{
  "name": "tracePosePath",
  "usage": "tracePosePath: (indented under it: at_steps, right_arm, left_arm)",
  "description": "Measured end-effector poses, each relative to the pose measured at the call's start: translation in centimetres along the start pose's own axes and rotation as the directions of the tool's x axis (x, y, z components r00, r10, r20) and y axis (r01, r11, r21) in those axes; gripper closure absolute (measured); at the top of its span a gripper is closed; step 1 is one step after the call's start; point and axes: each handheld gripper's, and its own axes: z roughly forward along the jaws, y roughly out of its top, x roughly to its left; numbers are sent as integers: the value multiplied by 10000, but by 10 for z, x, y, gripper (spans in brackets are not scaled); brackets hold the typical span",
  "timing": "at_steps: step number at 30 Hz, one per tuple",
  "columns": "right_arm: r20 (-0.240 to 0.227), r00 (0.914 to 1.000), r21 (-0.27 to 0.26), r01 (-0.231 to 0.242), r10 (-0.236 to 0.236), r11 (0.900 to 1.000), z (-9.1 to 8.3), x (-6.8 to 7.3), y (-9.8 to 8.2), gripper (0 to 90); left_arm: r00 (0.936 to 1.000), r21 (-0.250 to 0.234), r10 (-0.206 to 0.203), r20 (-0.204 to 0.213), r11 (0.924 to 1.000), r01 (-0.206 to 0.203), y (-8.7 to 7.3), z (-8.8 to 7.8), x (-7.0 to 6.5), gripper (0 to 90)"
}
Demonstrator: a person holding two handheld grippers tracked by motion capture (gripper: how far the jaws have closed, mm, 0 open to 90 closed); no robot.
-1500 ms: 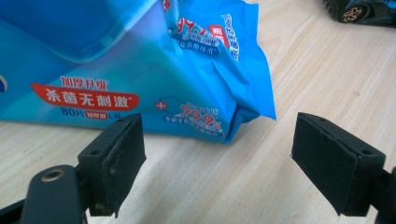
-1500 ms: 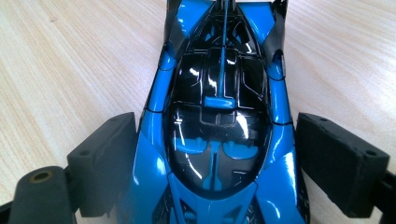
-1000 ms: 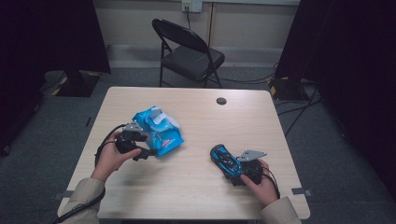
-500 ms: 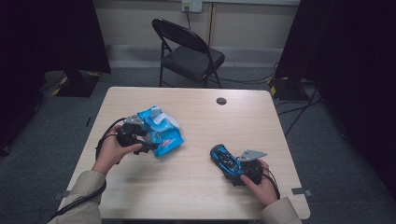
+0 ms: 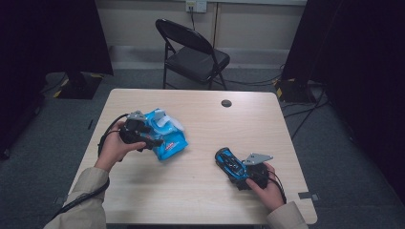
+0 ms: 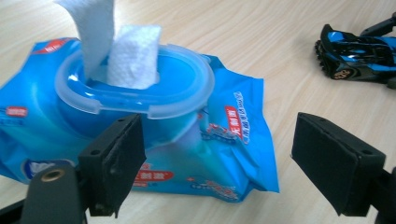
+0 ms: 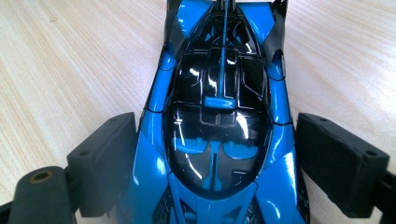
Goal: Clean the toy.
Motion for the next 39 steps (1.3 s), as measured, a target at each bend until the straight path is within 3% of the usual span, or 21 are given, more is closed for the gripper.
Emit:
tracePosePath:
  at_steps: [10, 24, 30, 31, 32, 33, 35, 36, 38, 39]
  right_arm:
    - [1, 10000, -2, 1, -1, 10000, 0, 0, 0, 138]
    - [0, 10000, -3, 1, -1, 10000, 0, 0, 0, 138]
    - [-1, 10000, -2, 0, 0, 10000, 0, 0, 0, 138]
    - [-2, 10000, -3, 0, 0, 10000, 0, 0, 0, 138]
    - [-2, 10000, -3, 0, 0, 10000, 0, 0, 0, 138]
    - [-1, 10000, -2, 1, -1, 10000, 0, 0, 0, 138]
    - [0, 10000, -3, 1, -1, 10000, 0, 0, 0, 138]
    - [0, 10000, -2, 0, 0, 10000, 0, 0, 0, 138]
    - [-2, 10000, -3, -2, 2, 10000, 0, 0, 0, 138]
    - [0, 10000, -2, 3, -3, 10000, 0, 0, 0, 138]
  left_arm:
    - [9997, -108, 106, -200, 9999, -108, 15, 2, 6, 176]
    - [9988, -54, 298, -378, 9995, -300, 33, 19, 12, 235]
    - [9983, -148, 238, -530, 9996, -246, 32, 30, 16, 321]
    - [9970, -201, 435, -648, 9988, -448, 33, 31, 16, 386]
    - [9960, -328, 423, -785, 9984, -450, 34, 32, 16, 386]
    - [9969, -319, 324, -720, 9989, -347, 35, 33, 17, 448]
    - [9951, -296, 346, -931, 9989, -375, 36, 35, 17, 447]
    - [9964, -234, 293, -800, 9992, -313, 36, 37, 17, 534]
    - [9956, -188, 312, -888, 9993, -330, 36, 40, 17, 533]
    - [9953, -126, 379, -894, 9992, -392, 37, 42, 17, 578]
